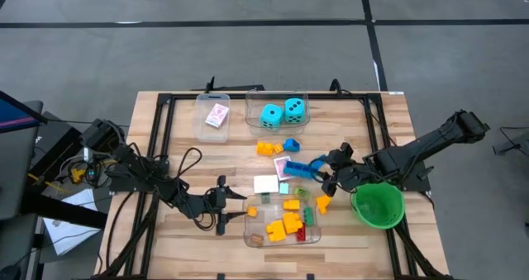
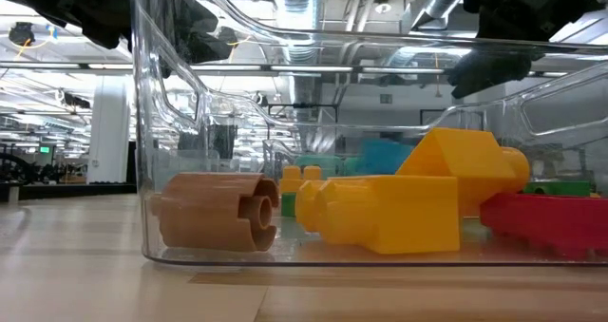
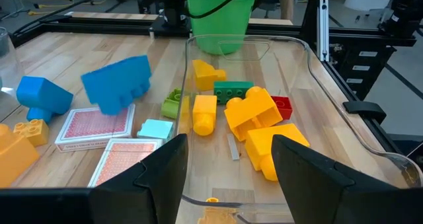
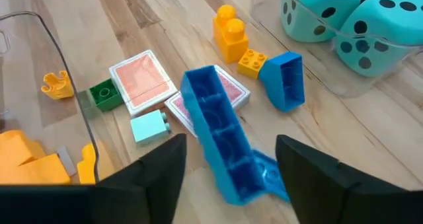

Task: Pick & Place Toys
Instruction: Put the blue game piece into the bottom transparent bin

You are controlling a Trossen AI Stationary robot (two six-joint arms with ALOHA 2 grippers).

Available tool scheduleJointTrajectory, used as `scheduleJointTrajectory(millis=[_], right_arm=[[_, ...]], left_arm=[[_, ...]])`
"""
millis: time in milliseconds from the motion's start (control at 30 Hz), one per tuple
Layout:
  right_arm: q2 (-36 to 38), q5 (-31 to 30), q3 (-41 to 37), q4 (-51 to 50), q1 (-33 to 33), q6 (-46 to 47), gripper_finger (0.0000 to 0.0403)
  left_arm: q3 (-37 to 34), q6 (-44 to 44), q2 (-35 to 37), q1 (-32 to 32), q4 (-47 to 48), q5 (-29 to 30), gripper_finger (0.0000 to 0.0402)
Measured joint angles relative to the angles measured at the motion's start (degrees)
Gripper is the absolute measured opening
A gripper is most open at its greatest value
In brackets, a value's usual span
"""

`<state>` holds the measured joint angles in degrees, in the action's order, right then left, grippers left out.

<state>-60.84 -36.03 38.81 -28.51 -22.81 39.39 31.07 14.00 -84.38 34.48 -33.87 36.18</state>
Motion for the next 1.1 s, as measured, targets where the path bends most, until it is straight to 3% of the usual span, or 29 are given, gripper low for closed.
scheduleJointTrajectory(millis=[133, 267, 733, 1100], right_arm=[[-1.1, 0.04, 0.0, -0.01, 0.0, 0.08, 0.0197], [-3.68, 0.02, 0.02, 0.0, 0.71, 0.55, 0.0201], [-12.16, 0.65, 0.0, 0.67, 7.11, -2.18, 0.0329], [-17.84, 4.83, 0.0, 3.78, 8.33, -3.99, 0.0361]], left_arm=[[0.0, 0.0, 0.0, 0.0, 0.0, 0.0, 0.0213], [0.0, 0.02, 0.0, 0.02, 0.0, 0.02, 0.0213], [0.0, 0.02, 0.0, 0.01, 0.0, 0.0, 0.0213], [0.0, 0.02, 0.0, 0.0, 0.0, 0.0, 0.0213]])
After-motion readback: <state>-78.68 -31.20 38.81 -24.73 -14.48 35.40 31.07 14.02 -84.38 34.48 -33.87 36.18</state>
